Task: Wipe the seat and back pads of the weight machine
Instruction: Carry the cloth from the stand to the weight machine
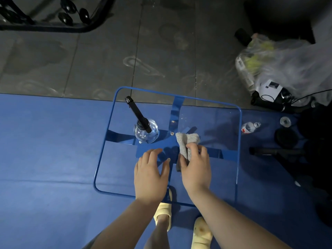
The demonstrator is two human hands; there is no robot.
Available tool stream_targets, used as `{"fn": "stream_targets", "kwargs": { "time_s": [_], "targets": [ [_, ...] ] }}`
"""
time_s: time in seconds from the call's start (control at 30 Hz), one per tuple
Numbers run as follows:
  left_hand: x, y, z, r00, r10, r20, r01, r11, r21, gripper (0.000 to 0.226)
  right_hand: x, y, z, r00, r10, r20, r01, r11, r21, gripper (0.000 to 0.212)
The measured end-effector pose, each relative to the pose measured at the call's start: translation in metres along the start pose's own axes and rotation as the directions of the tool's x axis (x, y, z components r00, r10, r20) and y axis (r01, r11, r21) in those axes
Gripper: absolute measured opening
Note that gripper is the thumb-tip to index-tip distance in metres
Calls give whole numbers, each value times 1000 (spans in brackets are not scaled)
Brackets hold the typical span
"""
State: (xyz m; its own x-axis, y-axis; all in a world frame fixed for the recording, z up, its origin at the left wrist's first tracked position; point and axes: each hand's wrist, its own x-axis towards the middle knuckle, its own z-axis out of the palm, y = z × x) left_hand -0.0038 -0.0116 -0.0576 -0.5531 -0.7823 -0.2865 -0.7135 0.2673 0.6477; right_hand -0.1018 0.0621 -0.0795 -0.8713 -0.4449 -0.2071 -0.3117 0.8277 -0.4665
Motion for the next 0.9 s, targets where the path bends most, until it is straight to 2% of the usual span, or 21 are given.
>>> {"fn": "stream_targets", "kwargs": {
  "time_s": [0.1,0.3,0.43,0.6,0.77,0.9],
  "targets": [
    [-2,4,-6,1000,-2,7,2,1000,-9,34,-1,0,-6,999,-15,30,13,997,75,22],
    [-9,38,-40,999,48,7,-48,999,-21,35,-9,-11,-72,999,14,41,-26,946,323,36],
    [-16,80,-76,987,159,-2,-159,987,-17,33,-19,-15,-145,999,-9,-32,22,910,414,34],
    [-26,145,-111,947,320,-37,-322,946,-38,30,-27,-6,-237,982,65,-175,39,846,532,32],
    [-33,209,-104,927,371,-49,-373,927,-35,30,-29,29,-305,953,158,-260,43,775,630,34],
    [-36,264,-64,918,389,-72,-391,920,-17,27,-8,75,-345,946,158,-282,62,768,637,32]
  ]
}}
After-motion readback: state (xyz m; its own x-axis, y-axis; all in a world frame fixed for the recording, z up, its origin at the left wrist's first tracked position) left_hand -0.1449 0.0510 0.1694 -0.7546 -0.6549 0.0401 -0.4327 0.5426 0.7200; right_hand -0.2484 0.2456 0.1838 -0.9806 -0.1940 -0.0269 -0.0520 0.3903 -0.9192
